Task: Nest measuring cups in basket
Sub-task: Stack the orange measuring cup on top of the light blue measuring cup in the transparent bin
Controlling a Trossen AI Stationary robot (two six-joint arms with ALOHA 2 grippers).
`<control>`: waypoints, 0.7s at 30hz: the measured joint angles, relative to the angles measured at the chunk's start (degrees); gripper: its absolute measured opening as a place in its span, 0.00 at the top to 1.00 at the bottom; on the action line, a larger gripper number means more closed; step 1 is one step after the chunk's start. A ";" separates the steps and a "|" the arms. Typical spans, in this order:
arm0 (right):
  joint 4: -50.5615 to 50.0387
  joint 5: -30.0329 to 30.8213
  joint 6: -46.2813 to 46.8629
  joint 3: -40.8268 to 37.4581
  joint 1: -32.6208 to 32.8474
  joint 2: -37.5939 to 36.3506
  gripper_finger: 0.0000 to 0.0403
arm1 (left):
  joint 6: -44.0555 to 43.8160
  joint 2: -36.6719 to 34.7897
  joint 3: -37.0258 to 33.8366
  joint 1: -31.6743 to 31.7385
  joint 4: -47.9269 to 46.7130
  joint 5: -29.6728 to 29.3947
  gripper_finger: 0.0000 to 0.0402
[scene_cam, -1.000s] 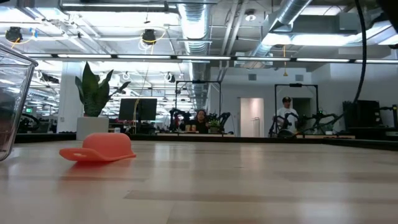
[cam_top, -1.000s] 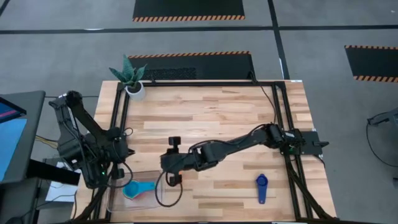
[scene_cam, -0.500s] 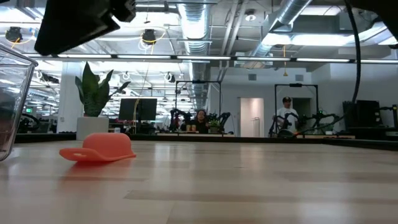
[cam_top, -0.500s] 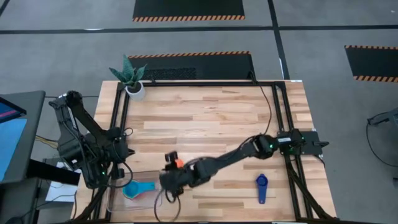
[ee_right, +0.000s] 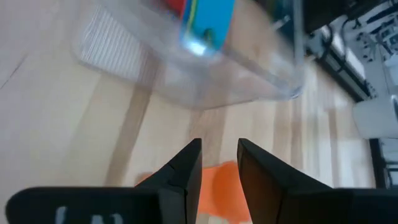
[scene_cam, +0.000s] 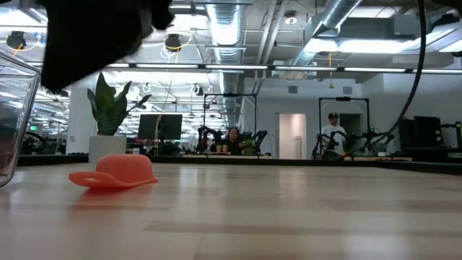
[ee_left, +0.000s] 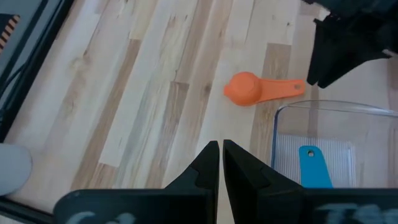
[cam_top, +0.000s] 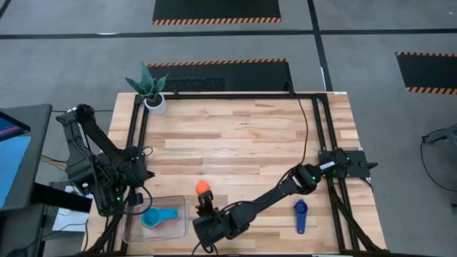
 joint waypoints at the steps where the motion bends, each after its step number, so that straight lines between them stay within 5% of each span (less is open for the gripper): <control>1: -0.54 -0.01 -0.04 -0.01 0.07 0.29 0.69 | 0.00 0.00 0.00 0.00 0.02 0.00 0.97; 13: -0.79 -1.55 -0.54 -0.44 0.88 0.36 0.69 | -0.28 0.00 0.00 0.00 0.01 -0.07 0.97; 21: -1.33 -8.74 1.32 -0.44 0.32 0.36 0.65 | -2.55 0.02 0.00 0.00 0.00 -0.02 0.97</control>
